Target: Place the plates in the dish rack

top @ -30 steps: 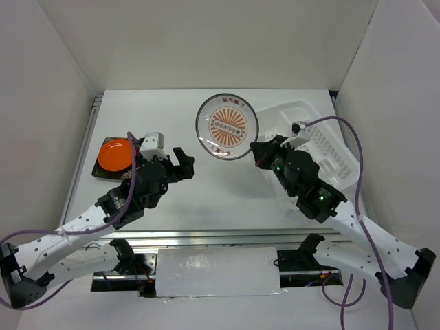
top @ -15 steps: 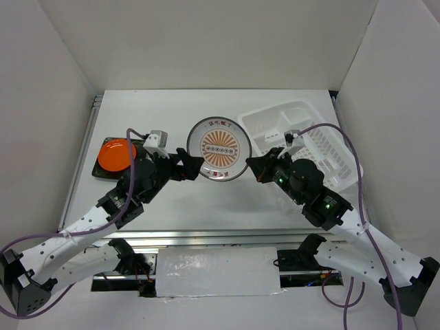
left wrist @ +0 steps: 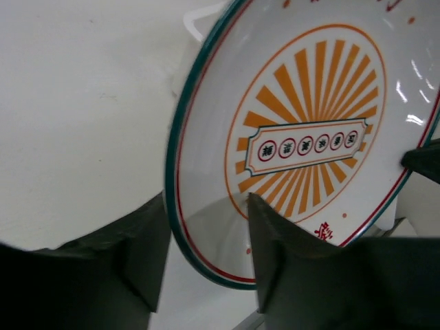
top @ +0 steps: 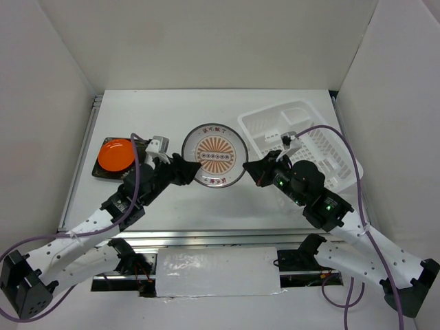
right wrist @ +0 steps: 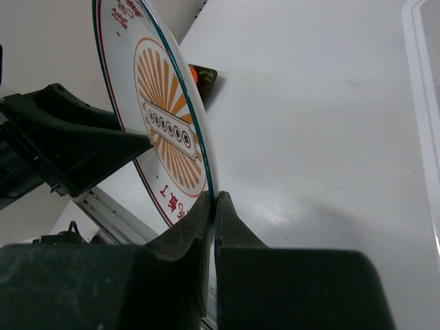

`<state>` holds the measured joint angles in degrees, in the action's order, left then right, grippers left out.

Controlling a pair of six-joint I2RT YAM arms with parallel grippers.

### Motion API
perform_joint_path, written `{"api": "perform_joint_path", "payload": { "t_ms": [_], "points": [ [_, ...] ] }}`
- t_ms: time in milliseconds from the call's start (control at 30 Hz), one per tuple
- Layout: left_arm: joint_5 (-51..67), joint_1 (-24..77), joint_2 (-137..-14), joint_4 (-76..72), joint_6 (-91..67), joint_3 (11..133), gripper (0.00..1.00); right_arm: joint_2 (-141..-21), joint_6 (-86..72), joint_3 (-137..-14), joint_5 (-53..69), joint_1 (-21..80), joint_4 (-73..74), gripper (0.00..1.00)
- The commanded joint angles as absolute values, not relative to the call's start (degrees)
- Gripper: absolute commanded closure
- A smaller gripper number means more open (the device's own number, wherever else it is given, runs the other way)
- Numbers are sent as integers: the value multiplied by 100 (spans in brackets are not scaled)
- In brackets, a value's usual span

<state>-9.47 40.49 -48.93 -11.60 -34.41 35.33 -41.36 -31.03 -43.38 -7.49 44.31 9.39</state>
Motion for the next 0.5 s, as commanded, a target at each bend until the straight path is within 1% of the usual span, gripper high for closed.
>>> {"api": "perform_joint_path", "payload": {
  "t_ms": [0, 33, 67, 100, 133, 167, 233, 333, 367, 433, 467],
  "points": [
    [-388, 4025, -4694, -2064, -3375, 3402, 47, -4034, -3068, -4298, -519, 4403, 229, 100],
    [-256, 4025, -4650, -2109, -3375, 3358, 51, -4052, -3059, -4289, -405, 4403, 194, 100],
    [-177, 4025, -4632, -2205, -3366, 3314, 63, -4052, -3041, -4263, -361, 4403, 132, 100],
    [-106, 4025, -4606, -2258, -3375, 3279, 71, -4060, -3041, -4263, -326, 4412, 114, 100],
    [-53, 4025, -4545, -2285, -3401, 3261, 81, -4052, -3032, -4254, -308, 4403, 88, 100],
    [-53, 4025, -4500, -2285, -3454, 3252, 100, -4052, -3015, -4237, -282, 4412, 62, 100],
    [86, 4025, -4395, -2267, -3498, 3226, 100, -3999, -2927, -4184, -281, 4403, 18, 99],
    [158, 4025, -4237, -2294, -3533, 3156, 100, -3850, -2778, -4052, -255, 4403, -263, 85],
    [167, 4025, -4132, -2303, -3533, 3086, 100, -3771, -2725, -4026, -203, 4403, -412, 72],
    [193, 4025, -4026, -2373, -3525, 2998, 100, -3683, -2532, -3990, -132, 4386, -509, 52],
    [219, 4025, -3982, -2399, -3516, 2962, 100, -3622, -2470, -3990, -54, 4403, -588, 36]
  ]
}}
